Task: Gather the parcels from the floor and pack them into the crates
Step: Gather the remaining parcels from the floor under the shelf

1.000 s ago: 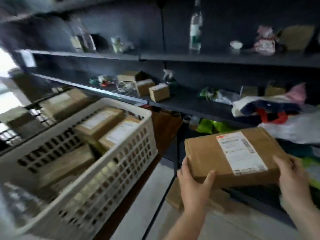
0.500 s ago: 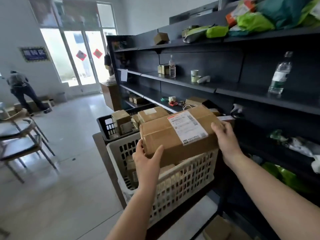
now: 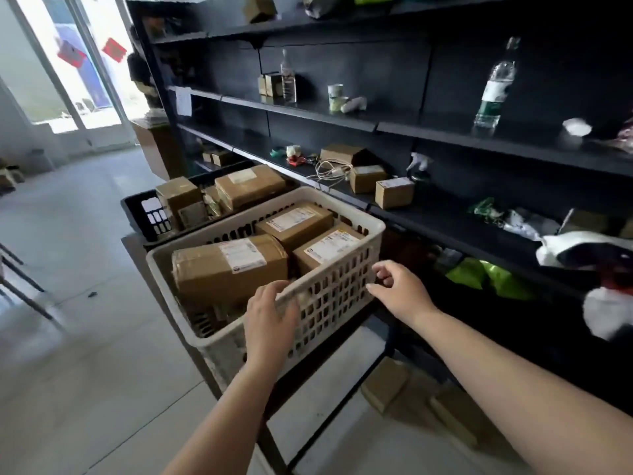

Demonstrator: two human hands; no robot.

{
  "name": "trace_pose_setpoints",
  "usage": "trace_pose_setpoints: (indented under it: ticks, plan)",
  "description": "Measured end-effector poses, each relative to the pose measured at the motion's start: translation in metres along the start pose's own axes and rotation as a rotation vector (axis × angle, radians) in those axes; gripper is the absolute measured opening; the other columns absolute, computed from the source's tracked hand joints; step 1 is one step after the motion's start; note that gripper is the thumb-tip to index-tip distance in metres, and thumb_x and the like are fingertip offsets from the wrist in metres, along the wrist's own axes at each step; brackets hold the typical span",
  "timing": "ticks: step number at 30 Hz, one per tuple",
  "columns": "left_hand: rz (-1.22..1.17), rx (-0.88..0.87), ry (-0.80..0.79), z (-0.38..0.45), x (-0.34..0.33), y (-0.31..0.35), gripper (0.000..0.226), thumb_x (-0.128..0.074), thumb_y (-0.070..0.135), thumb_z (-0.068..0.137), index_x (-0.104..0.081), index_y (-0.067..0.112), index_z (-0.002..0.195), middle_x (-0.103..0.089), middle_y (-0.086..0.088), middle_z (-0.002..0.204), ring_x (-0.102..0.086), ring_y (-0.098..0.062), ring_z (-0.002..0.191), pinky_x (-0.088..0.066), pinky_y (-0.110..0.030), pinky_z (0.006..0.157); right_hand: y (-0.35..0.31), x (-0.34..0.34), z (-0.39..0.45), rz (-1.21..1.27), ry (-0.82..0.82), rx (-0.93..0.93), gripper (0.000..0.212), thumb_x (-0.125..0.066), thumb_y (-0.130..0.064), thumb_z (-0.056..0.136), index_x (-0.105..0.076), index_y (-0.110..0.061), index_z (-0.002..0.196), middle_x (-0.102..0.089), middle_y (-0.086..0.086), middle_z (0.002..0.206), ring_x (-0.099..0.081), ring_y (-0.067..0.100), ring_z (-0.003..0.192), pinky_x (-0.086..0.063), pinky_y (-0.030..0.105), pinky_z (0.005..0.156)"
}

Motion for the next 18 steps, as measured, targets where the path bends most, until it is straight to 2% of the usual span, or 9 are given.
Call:
trace_pose_setpoints:
  ticks: [4, 8, 11, 14, 18]
  plan:
    - [0.054, -0.048, -0.176, -0.022, -0.089, 0.019, 0.029, -0.056, 0.021, 0.089, -0.056, 0.019, 0.118, -0.056, 0.001, 0.117, -0.049, -0.019, 0.113, -0.045, -0.041, 0.094, 0.095, 0.053, -0.035, 0.03, 0.067, -0.197, 0.026, -0.065, -0.024, 0.084, -0.057, -0.017, 0.109, -0.053, -0.003, 0.095, -0.055, 0.017, 0.091, -0.041, 0.028, 0.077]
    - [0.016, 0.07, -0.402, -0.044, -0.186, 0.003, 0.03, -0.056, 0.021, 0.089, -0.055, 0.021, 0.119, -0.056, 0.004, 0.113, -0.052, -0.016, 0.108, -0.045, -0.036, 0.091, 0.184, 0.082, -0.053, 0.017, 0.115, -0.402, 0.024, -0.066, -0.023, 0.083, -0.058, -0.016, 0.105, -0.055, -0.002, 0.095, -0.055, 0.017, 0.091, -0.043, 0.028, 0.079]
    - [-0.029, 0.125, -0.577, -0.055, -0.257, -0.019, 0.026, -0.055, 0.017, 0.088, -0.058, 0.018, 0.114, -0.058, 0.0, 0.11, -0.054, -0.015, 0.1, -0.042, -0.025, 0.082, 0.241, 0.079, -0.046, 0.002, 0.074, -0.519, 0.02, -0.064, -0.027, 0.085, -0.055, -0.023, 0.103, -0.055, -0.006, 0.095, -0.055, 0.015, 0.091, -0.041, 0.026, 0.074]
    - [-0.007, 0.153, -0.724, -0.051, -0.329, -0.034, 0.027, -0.056, 0.018, 0.088, -0.058, 0.014, 0.115, -0.059, -0.004, 0.111, -0.056, -0.018, 0.097, -0.04, -0.022, 0.076, 0.29, 0.069, -0.025, -0.027, 0.007, -0.603, 0.02, -0.065, -0.028, 0.084, -0.06, -0.022, 0.102, -0.054, -0.01, 0.091, -0.053, 0.01, 0.089, -0.039, 0.024, 0.074]
    - [0.023, 0.164, -0.873, -0.028, -0.431, -0.053, 0.03, -0.055, 0.008, 0.088, -0.058, 0.007, 0.117, -0.058, -0.012, 0.112, -0.055, -0.026, 0.103, -0.044, -0.029, 0.086, 0.366, 0.058, 0.013, 0.024, 0.004, -0.695, 0.018, -0.067, -0.033, 0.081, -0.063, -0.018, 0.09, -0.06, -0.006, 0.086, -0.058, 0.013, 0.085, -0.043, 0.028, 0.072]
Point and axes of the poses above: each hand's wrist, its own z-axis towards the middle knuckle, its own x-axis out of the back of the hand, y = z × x, the point moved 6 cm from there along z, towards the middle knuckle
